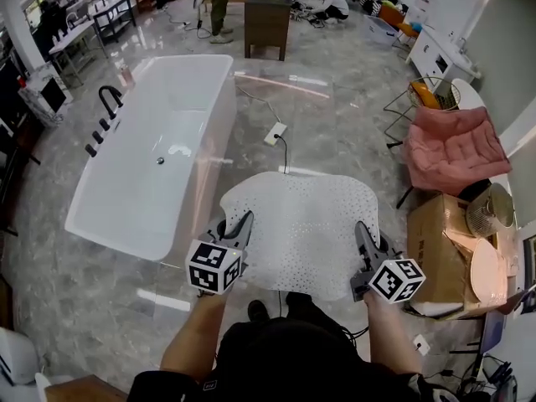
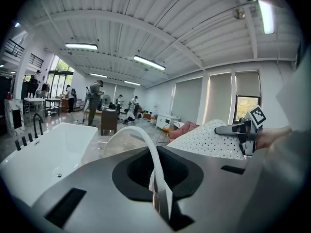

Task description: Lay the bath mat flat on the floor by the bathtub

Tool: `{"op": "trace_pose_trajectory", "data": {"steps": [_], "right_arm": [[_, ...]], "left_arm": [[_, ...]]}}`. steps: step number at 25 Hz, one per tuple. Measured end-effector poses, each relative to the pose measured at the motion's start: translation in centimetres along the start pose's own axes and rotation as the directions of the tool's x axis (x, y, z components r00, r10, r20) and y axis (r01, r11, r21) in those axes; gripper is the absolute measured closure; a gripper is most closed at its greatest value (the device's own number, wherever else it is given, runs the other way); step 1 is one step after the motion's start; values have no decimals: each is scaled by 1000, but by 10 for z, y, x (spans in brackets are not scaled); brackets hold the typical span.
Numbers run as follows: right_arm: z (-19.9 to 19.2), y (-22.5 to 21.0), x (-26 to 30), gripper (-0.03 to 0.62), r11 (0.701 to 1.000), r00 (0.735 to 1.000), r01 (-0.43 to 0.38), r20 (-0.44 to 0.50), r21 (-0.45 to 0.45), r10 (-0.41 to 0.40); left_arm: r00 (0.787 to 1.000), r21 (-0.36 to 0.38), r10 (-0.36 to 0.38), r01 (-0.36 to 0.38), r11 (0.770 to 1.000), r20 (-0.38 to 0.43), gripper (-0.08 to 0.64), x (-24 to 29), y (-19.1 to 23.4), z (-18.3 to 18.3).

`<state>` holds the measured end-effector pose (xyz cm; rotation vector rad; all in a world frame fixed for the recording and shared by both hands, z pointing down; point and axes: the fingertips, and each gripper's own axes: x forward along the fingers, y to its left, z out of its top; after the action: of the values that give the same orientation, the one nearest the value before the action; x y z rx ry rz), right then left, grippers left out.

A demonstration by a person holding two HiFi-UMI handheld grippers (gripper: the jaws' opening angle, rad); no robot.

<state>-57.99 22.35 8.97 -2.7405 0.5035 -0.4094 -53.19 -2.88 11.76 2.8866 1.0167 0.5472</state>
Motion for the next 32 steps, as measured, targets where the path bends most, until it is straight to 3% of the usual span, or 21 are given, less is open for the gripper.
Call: {"op": "trace_pose_trajectory", "data": {"steps": [6,16,23,32], "right_arm": [[20,-33,40,571,999,999,-45,-1,23,45],[79,-133,103,571,995,996,-84,18,54,84],[100,-202,111,571,992,996,-86,37,94,83],[114,-251,110,571,990,998,-48,43,135,43]], "left_arm": [[999,10,31,-31,999,-11,538,45,8,22],[998,29,54,-54,998,-19,538,160,3,77],[998,30,58,-57,998,-37,538,225,-15,92],[998,39,24,-22,999,-52,538,278,-29,110]]}}
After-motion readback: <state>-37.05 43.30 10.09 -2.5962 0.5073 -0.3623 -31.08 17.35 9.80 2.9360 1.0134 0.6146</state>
